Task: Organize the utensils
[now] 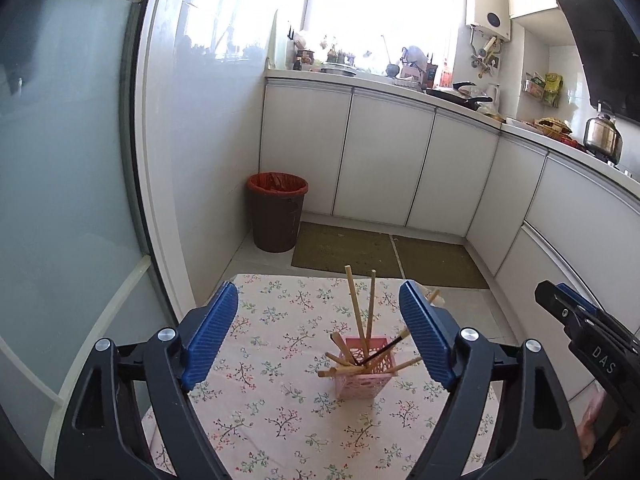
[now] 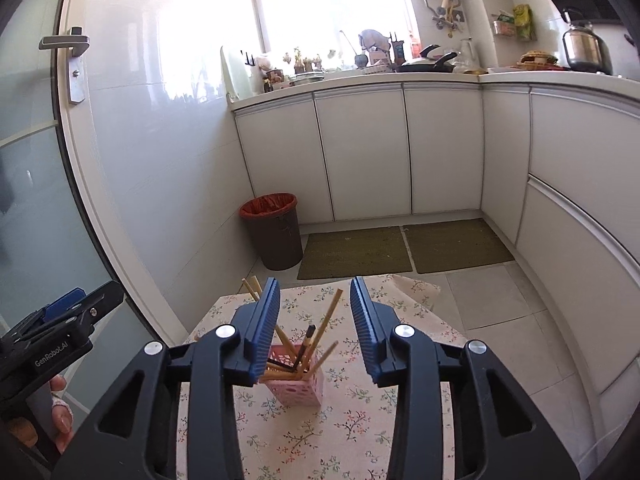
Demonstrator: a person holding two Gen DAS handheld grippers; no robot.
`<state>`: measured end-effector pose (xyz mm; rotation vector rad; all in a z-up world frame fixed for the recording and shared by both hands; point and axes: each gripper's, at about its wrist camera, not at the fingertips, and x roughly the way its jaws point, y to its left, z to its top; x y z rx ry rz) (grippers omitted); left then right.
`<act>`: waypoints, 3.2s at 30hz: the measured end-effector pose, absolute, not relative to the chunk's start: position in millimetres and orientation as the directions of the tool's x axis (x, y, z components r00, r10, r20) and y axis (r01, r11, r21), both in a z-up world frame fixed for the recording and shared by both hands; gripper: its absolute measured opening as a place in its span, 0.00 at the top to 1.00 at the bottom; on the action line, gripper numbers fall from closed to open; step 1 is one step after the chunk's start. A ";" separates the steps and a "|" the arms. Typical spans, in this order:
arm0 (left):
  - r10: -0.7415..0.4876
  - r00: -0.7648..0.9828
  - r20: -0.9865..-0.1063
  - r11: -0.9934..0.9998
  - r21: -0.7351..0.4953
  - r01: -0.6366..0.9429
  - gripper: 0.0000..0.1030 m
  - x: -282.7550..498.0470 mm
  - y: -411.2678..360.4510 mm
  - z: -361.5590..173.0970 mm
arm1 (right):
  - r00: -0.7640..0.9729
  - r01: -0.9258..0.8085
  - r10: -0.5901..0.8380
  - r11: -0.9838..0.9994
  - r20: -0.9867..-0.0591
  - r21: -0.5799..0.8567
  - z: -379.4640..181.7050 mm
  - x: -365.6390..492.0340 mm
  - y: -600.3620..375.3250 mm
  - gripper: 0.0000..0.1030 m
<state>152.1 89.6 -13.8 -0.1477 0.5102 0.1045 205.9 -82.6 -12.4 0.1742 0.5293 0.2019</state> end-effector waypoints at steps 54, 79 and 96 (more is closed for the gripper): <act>0.037 0.866 -0.498 0.998 -0.033 -0.062 0.07 64.7 31.3 3.3 | 0.848 0.039 0.088 0.973 -0.522 0.229 1.0 100.4 -141.0 0.06; 0.043 0.864 -0.502 0.997 -0.034 -0.069 0.07 66.8 30.9 1.6 | 0.840 0.027 0.107 0.971 -0.532 0.239 -0.7 102.4 -140.2 0.06; 0.046 0.863 -0.504 0.997 -0.036 -0.074 0.07 66.5 30.5 0.4 | 0.835 0.022 0.116 0.970 -0.538 0.244 -2.4 103.5 -137.8 0.06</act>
